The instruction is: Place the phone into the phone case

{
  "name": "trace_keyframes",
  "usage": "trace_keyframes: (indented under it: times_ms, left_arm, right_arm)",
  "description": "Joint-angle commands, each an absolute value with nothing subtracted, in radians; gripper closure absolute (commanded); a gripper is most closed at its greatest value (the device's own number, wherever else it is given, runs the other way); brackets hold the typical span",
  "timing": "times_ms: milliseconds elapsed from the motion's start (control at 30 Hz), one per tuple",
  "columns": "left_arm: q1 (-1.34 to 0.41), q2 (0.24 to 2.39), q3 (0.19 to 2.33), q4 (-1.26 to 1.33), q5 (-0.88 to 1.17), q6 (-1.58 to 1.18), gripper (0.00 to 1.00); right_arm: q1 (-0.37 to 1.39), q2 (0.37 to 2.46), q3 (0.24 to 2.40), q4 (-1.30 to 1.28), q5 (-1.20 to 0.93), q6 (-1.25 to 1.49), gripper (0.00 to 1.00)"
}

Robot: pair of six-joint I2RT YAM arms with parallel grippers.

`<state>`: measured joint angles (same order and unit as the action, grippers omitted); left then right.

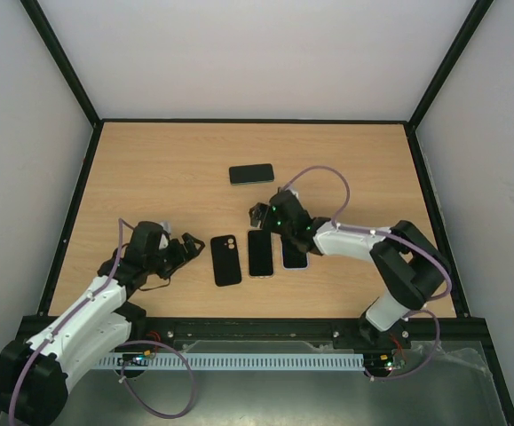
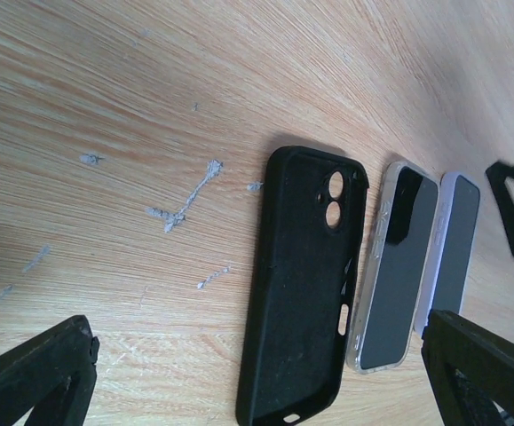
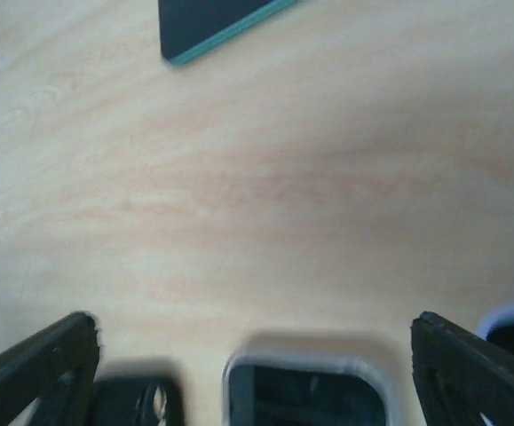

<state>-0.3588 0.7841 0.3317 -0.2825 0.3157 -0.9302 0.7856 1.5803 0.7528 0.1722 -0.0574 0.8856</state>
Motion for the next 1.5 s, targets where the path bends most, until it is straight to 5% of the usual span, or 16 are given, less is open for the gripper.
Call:
trace_keyframes:
  times_ms: [0,500,933,1467]
  left_arm:
    - [-0.353,0.778,0.373,-0.329,0.309,-0.892,0.01]
    - [-0.351,0.762,0.366,-0.308,0.324,-0.879,0.01]
    - [-0.350,0.766,0.383,-0.323,0.316,-0.867,0.01]
    - [-0.350,0.752,0.399,-0.336,0.309,-0.858,0.00]
  right_arm:
    - [0.673,1.657,0.854,0.156,-0.081,0.751,0.04]
    - [0.386,2.098,1.338,0.114,-0.356,0.563,0.01]
    - [0.356,2.449,1.821,-0.064,-0.566,0.475,0.04]
    - [0.383,2.423,1.792,-0.243,-0.634,0.341,0.07]
